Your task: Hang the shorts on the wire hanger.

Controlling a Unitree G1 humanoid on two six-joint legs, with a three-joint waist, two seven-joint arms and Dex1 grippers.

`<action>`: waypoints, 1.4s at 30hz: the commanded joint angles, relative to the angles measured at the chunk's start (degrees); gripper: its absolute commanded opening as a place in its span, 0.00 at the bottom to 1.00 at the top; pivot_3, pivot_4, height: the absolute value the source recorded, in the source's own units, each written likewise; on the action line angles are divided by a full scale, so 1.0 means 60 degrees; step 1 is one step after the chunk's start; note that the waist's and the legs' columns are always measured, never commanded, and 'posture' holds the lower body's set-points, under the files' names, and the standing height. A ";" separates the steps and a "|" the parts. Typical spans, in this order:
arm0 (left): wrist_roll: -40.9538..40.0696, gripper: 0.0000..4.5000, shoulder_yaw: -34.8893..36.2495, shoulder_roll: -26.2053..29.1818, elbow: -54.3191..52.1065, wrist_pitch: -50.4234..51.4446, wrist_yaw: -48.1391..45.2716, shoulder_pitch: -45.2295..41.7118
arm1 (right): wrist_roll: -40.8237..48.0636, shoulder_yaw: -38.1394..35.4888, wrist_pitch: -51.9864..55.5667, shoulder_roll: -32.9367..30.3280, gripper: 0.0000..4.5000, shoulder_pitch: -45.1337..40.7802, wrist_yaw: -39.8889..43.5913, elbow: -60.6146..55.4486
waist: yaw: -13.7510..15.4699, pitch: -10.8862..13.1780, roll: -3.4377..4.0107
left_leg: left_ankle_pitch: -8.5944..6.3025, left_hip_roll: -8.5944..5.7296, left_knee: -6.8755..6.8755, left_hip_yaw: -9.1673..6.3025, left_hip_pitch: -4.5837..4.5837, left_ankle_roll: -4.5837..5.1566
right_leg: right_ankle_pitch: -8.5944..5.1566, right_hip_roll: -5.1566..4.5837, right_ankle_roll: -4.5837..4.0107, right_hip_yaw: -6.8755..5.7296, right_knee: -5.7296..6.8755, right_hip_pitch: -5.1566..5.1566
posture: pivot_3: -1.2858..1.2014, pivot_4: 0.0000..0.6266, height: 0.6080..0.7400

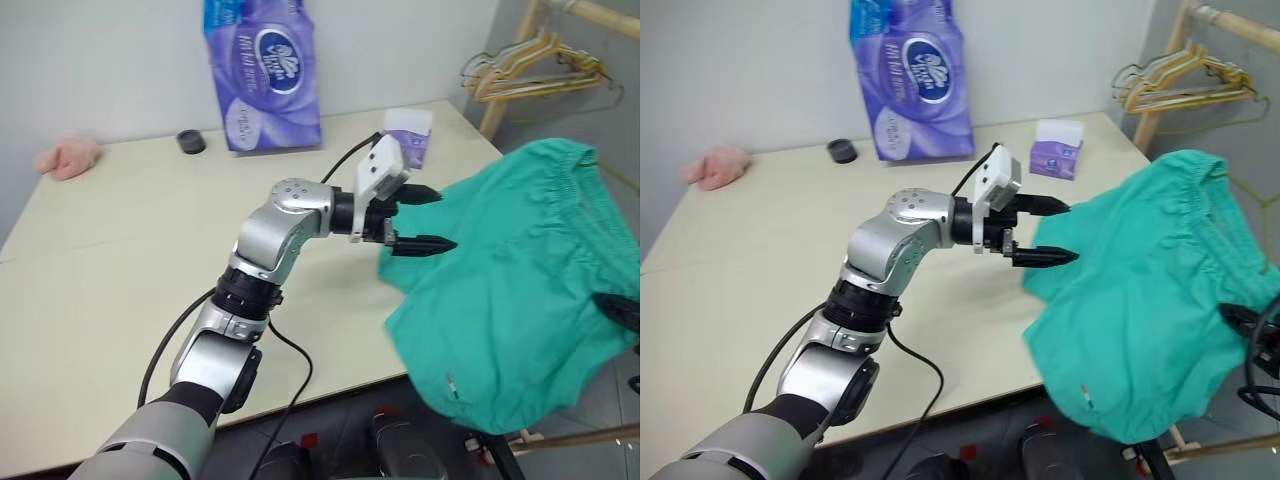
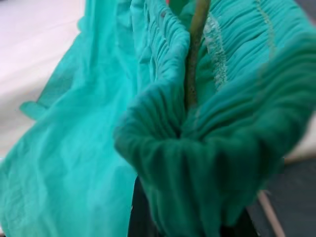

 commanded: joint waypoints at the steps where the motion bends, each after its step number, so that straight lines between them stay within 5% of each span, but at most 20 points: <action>1: -0.0282 1.00 -0.0210 -0.0468 -0.0247 -0.0164 -0.0038 -0.0417 | 0.1399 -0.1256 0.0073 -0.0682 0.00 -0.0051 -0.2008 0.0583 | -0.0265 0.0037 0.0021 | -0.0006 0.0006 -0.0003 0.0012 -0.0001 0.0010 | 0.0000 0.0003 0.0001 0.0003 -0.0021 0.0002 | 0.32 0.27 1.00; 8: -0.0385 1.00 -0.0364 -0.1087 -0.0332 -0.0484 -0.0052 -0.0674 | 0.5723 -0.1346 -0.2633 -0.2072 0.00 0.1461 -0.7174 0.2645 | -0.0900 0.0067 0.0006 | -0.0021 0.0012 -0.0110 0.0129 0.0034 0.0037 | -0.0001 0.0027 0.0009 0.0144 -0.0135 0.0004 | 0.31 0.28 1.00; 13: -0.0349 1.00 -0.0502 -0.1301 -0.0392 -0.0720 -0.0078 -0.0778 | 0.7368 -0.0860 -0.4431 -0.3288 0.00 0.2316 -0.9016 0.3982 | -0.1167 0.0080 -0.0002 | -0.0032 0.0009 -0.0138 0.0189 0.0024 0.0058 | 0.0016 0.0070 0.0043 0.0239 -0.0236 0.0012 | 0.32 0.28 1.00; 24: -0.0159 1.00 -0.0581 -0.1965 0.0165 -0.1337 0.0331 -0.1160 | 0.6342 0.0927 -0.4444 -0.5068 0.00 0.1039 -0.7936 0.7650 | -0.1082 0.0097 -0.0022 | -0.0058 0.0001 -0.0136 0.0256 0.0023 0.0102 | 0.0034 0.0069 0.0098 0.0317 -0.0279 0.0010 | 0.33 0.28 1.00; 42: -0.0174 1.00 -0.0377 -0.2478 0.1365 -0.1716 0.0526 -0.1950 | 0.5377 0.1475 -0.3753 -0.4416 0.00 0.0301 -0.7422 0.7740 | -0.0899 0.0100 -0.0014 | -0.0096 -0.0018 -0.0130 0.0388 0.0038 0.0166 | 0.0039 0.0071 0.0172 0.0475 -0.0293 -0.0003 | 0.34 0.25 1.00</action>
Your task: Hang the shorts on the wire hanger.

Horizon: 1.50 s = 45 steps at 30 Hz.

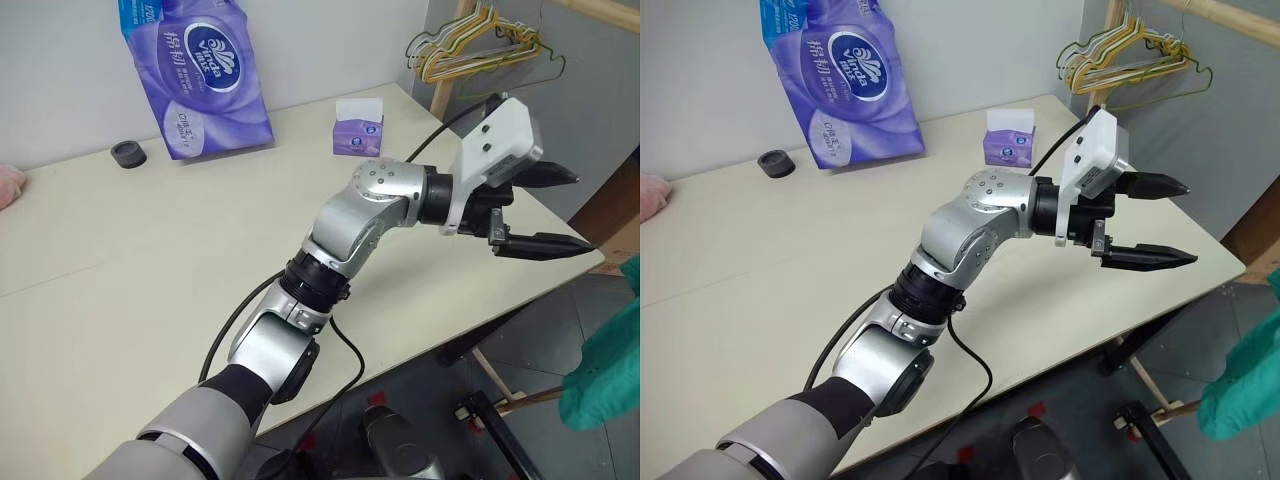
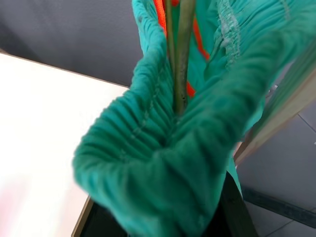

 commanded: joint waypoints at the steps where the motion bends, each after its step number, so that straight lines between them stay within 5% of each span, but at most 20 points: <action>1: -0.0050 1.00 0.0140 -0.0176 0.0036 -0.0299 -0.0027 -0.0311 | -0.0194 -0.0166 0.0008 -0.0037 0.00 -0.0224 0.0142 -0.0265 | -0.0001 0.0000 0.0000 | -0.0001 0.0000 0.0000 0.0001 0.0000 0.0002 | 0.0000 0.0000 0.0002 0.0001 0.0000 0.0000 | 0.34 0.25 1.00; 6: 0.0006 1.00 0.0079 -0.0355 0.0268 -0.0503 -0.0056 -0.0445 | -0.0558 -0.0189 0.0004 0.0048 0.00 -0.0412 0.0049 -0.0390 | 0.0000 0.0000 0.0000 | -0.0004 0.0000 -0.0001 0.0001 -0.0001 0.0004 | -0.0003 0.0000 0.0009 0.0005 -0.0001 -0.0001 | 0.34 0.24 1.00; 20: 0.0122 1.00 0.0017 -0.0611 0.0495 -0.0761 -0.0135 -0.0556 | -0.1388 -0.0759 0.0496 0.0203 0.98 -0.0322 0.0211 -0.1794 | -0.0008 -0.0001 0.0001 | -0.0004 -0.0002 0.0000 0.0006 0.0000 0.0005 | -0.0002 0.0000 0.0014 0.0013 0.0000 -0.0002 | 0.34 0.23 1.00; 32: 0.0179 1.00 0.0210 -0.0633 0.0806 -0.0854 -0.0134 -0.0699 | -0.5028 -0.0966 0.1044 -0.0475 0.99 0.0190 0.2881 -0.5466 | -0.0023 -0.0005 0.0007 | -0.0005 -0.0002 0.0004 0.0006 0.0000 0.0004 | -0.0003 0.0001 0.0023 0.0015 0.0009 -0.0008 | 0.34 0.22 1.00; 45: 0.0259 1.00 0.0409 -0.0517 0.0895 -0.0973 0.0225 -0.0873 | -0.8076 0.1137 0.0051 -0.0499 0.99 -0.0861 0.5422 -0.6777 | 0.0013 -0.0013 0.0020 | -0.0007 -0.0002 0.0010 -0.0002 -0.0003 0.0003 | -0.0002 -0.0003 0.0030 0.0011 0.0024 -0.0011 | 0.37 0.18 1.00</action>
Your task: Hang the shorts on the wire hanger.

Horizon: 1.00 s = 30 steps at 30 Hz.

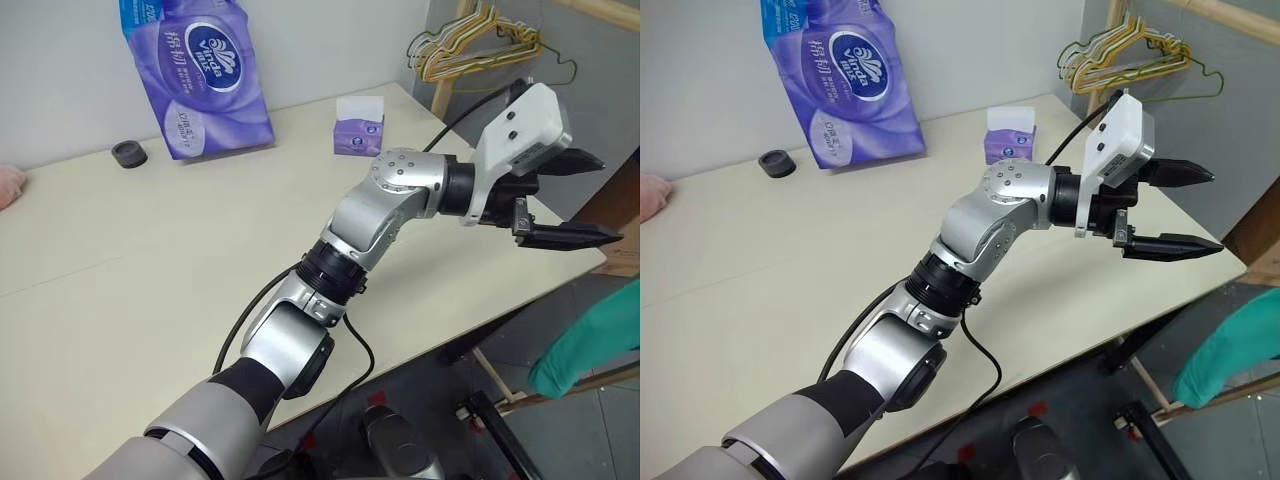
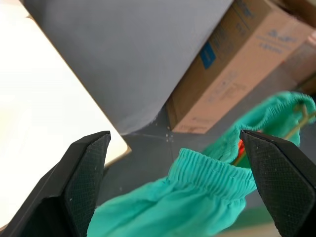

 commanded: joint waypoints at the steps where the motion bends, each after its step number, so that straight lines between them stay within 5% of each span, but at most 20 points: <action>1: 0.0027 1.00 0.0236 -0.0011 -0.0169 -0.0183 0.0193 -0.0331 | -0.0795 0.0389 -0.0492 -0.0214 0.99 -0.0434 0.0575 -0.0386 | 0.0004 -0.0003 0.0005 | 0.0000 0.0000 0.0002 -0.0001 0.0001 0.0000 | 0.0000 0.0000 0.0000 -0.0001 0.0003 0.0000 | 0.37 0.18 1.00; 12: 0.0227 1.00 0.0408 0.0479 -0.0589 -0.0136 0.0930 -0.0156 | -0.2512 0.3192 -0.2099 0.0919 0.99 -0.2182 0.1203 -0.1134 | 0.0376 -0.0034 0.0052 | 0.0002 0.0000 0.0027 -0.0003 0.0005 0.0000 | 0.0011 -0.0004 0.0018 0.0004 0.0034 -0.0002 | 0.41 0.15 1.00; 16: 0.0579 1.00 0.0514 0.1314 -0.1630 0.0230 0.1665 0.0647 | -0.3492 0.4890 -0.3412 0.1552 0.99 -0.3015 0.1406 -0.1335 | 0.0559 -0.0073 0.0102 | 0.0004 0.0004 0.0030 -0.0014 0.0005 -0.0004 | 0.0020 -0.0003 0.0030 0.0001 0.0047 -0.0007 | 0.43 0.14 1.00; 24: 0.1801 1.00 0.1216 0.3040 -0.3616 0.1782 0.4509 0.3531 | -0.5357 0.8122 -0.6496 0.4631 0.99 -0.3767 0.2392 -0.0207 | 0.1335 -0.0157 0.0104 | 0.0010 0.0019 0.0154 -0.0048 -0.0040 -0.0019 | 0.0068 -0.0033 -0.0008 0.0002 0.0191 -0.0103 | 0.47 0.11 1.00; 30: 0.3378 1.00 0.2081 0.3899 -0.3874 0.0948 0.7121 0.6045 | -0.6515 0.9748 -0.8654 0.6670 0.99 -0.4103 0.3467 0.1797 | 0.2127 -0.0246 0.0027 | 0.0046 0.0023 0.0163 -0.0071 -0.0062 -0.0076 | 0.0097 -0.0049 -0.0055 -0.0034 0.0235 -0.0150 | 0.50 0.09 1.00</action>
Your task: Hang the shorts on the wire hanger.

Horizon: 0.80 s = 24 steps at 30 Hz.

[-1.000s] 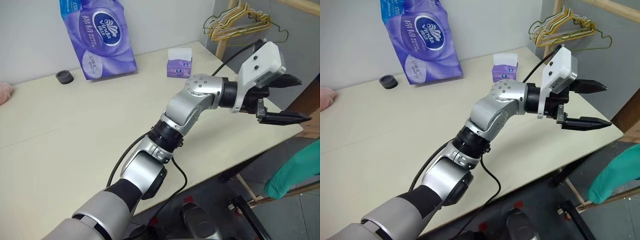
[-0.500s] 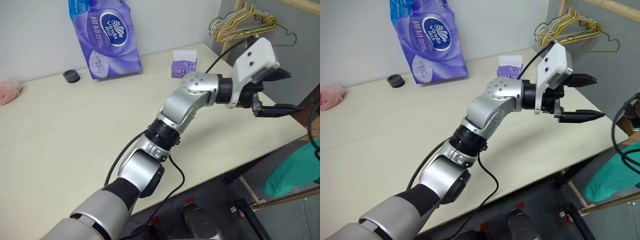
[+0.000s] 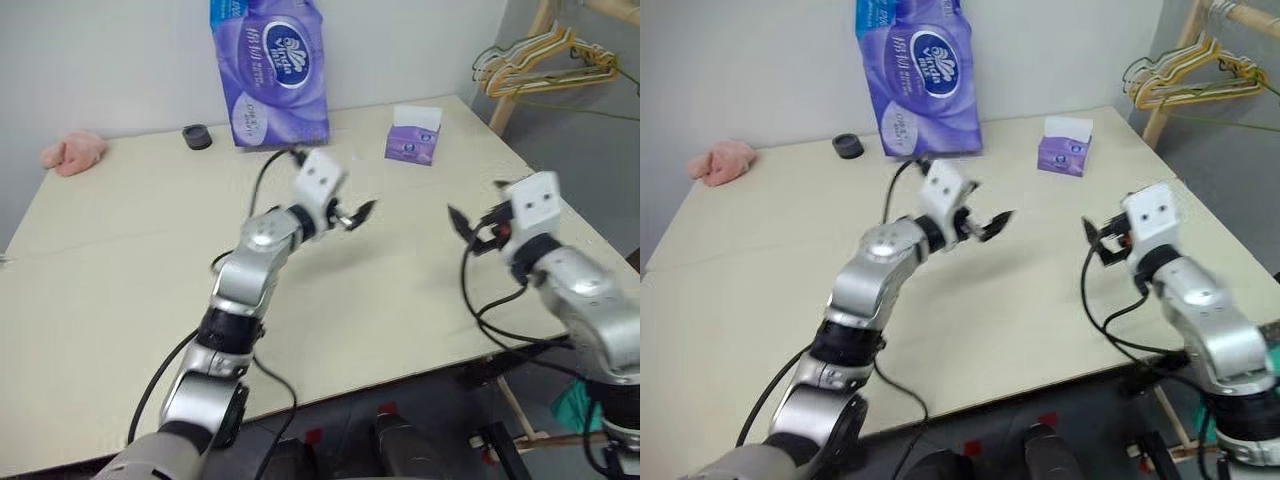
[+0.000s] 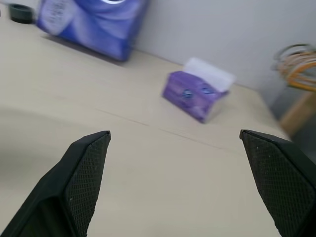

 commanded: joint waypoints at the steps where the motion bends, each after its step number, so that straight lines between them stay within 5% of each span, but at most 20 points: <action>1: 0.0507 1.00 0.1019 -0.0072 -0.0599 -0.0138 0.1775 0.0841 | -0.0732 0.0752 -0.1410 0.0852 0.99 -0.0486 0.0629 0.0883 | 0.0230 -0.0056 -0.0057 | 0.0001 0.0000 -0.0002 -0.0001 -0.0001 -0.0001 | 0.0007 -0.0004 -0.0010 -0.0009 -0.0002 -0.0005 | 0.50 0.09 1.00; 11: 0.0819 1.00 0.2843 -0.0455 -0.1227 -0.0163 0.4292 0.3443 | -0.1860 0.1624 -0.2863 0.3407 0.99 -0.1372 0.1084 0.3692 | 0.1283 -0.0252 -0.0251 | 0.0027 0.0002 -0.0003 -0.0110 -0.0002 -0.0047 | 0.0041 -0.0040 -0.0064 -0.0180 -0.0007 0.0002 | 0.55 0.07 1.00; 24: 0.0385 1.00 0.2698 -0.1039 -0.1592 -0.1185 0.4062 0.4417 | -0.2002 0.1109 -0.3225 0.4052 0.99 -0.1093 0.1303 0.4406 | 0.1754 -0.0460 -0.0271 | 0.0112 0.0003 -0.0013 -0.0194 0.0000 -0.0103 | 0.0097 -0.0015 -0.0166 -0.0260 0.0016 0.0029 | 0.59 0.05 1.00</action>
